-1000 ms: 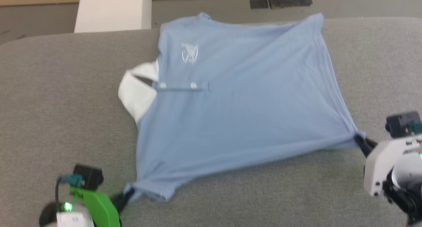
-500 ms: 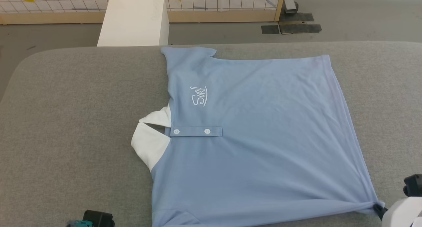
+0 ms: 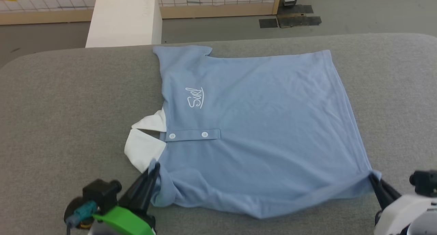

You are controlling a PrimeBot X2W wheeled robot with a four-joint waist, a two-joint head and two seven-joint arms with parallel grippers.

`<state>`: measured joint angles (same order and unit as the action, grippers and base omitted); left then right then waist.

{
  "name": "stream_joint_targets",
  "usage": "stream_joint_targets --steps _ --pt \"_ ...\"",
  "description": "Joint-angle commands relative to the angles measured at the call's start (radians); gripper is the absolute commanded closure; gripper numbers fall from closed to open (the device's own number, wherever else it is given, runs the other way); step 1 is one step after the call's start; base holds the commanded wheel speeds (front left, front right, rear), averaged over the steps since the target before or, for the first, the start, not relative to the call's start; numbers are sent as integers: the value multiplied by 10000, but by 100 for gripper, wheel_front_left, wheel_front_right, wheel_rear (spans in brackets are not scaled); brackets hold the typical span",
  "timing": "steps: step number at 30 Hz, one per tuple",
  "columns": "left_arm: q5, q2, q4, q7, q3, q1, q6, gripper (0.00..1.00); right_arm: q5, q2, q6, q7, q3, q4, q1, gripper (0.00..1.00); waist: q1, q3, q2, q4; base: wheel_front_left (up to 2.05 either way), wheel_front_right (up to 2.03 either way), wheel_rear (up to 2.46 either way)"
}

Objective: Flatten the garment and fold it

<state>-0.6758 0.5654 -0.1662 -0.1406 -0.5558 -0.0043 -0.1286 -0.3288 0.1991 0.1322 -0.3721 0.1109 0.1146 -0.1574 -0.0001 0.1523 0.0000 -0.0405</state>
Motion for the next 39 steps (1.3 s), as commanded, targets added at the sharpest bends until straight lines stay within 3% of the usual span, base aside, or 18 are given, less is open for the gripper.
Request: stream_joint_targets --steps 1,9,18,27,32,37,38,39 --pt "78 -24 103 -78 100 -366 95 100 -98 113 -15 53 -59 3 383 100 1 62 0 -104 0 0 0" --pt "67 14 799 112 451 -2059 528 100 -193 687 -15 -261 -287 -349 1997 100 1 618 0 -212 0 0 0" --pt "-618 -56 2195 759 836 -3587 1008 100 -445 1271 -15 -742 -727 -1744 3866 100 1 1573 0 -160 0 0 0" --pt "-1444 -160 3692 2527 632 -4270 1113 100 -920 1638 -15 -1557 -1676 -3346 5721 100 1 2498 0 -154 0 0 0" --pt "-1937 -270 4098 3505 424 -4401 1230 100 -1152 1737 -15 -2653 -1777 -4208 6237 100 1 2648 0 -63 0 0 0" --pt "-2374 -407 4271 4308 334 -4428 1067 100 -1291 1597 -15 -3517 -1515 -4569 6331 100 1 2496 0 8 0 0 0" --pt "-2361 -411 4243 4242 376 -4441 1015 65 -1307 1537 -15 -3547 -1417 -4562 6323 95 1 2451 0 6 0 0 0" --pt "-2304 -430 4186 4005 475 -4458 934 0 -1302 1471 -15 -3488 -1323 -4497 6296 57 1 2370 0 2 0 0 0"
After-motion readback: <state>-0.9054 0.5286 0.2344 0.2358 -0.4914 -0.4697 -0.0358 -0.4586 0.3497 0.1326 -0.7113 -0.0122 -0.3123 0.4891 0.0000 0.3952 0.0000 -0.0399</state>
